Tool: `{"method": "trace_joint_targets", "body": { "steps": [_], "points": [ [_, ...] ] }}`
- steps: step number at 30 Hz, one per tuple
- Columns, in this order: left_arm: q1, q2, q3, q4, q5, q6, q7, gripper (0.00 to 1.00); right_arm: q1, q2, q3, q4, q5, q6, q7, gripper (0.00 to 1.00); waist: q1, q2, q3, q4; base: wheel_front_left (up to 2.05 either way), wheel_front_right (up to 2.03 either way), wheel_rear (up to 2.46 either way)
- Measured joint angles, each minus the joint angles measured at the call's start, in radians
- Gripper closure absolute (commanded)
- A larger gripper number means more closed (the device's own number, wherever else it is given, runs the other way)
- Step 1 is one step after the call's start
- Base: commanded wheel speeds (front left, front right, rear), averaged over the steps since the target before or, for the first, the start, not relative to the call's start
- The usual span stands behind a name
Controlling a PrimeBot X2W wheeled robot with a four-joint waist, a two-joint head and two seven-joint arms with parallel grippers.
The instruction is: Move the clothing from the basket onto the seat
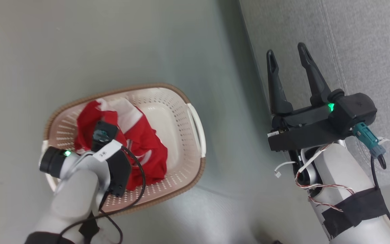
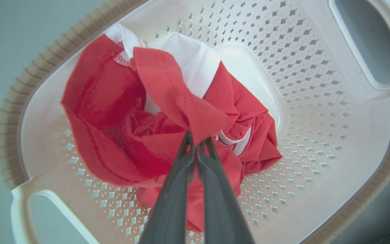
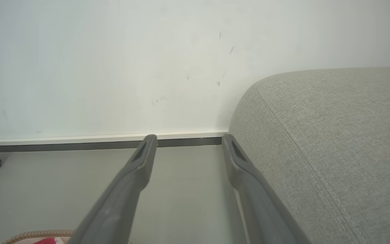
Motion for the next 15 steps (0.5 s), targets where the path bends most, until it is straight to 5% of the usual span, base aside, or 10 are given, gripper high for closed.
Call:
{"method": "trace_joint_targets", "body": {
  "steps": [15],
  "points": [
    [0.085,-0.046,0.074,-0.024,-0.101,-0.009,-0.187,1.0,0.087,-0.041,-0.008,0.05,-0.015,0.022,0.0,0.0,-0.0001,-0.0002,-0.162,0.102,0.0,0.0,0.0]
  ]
}}
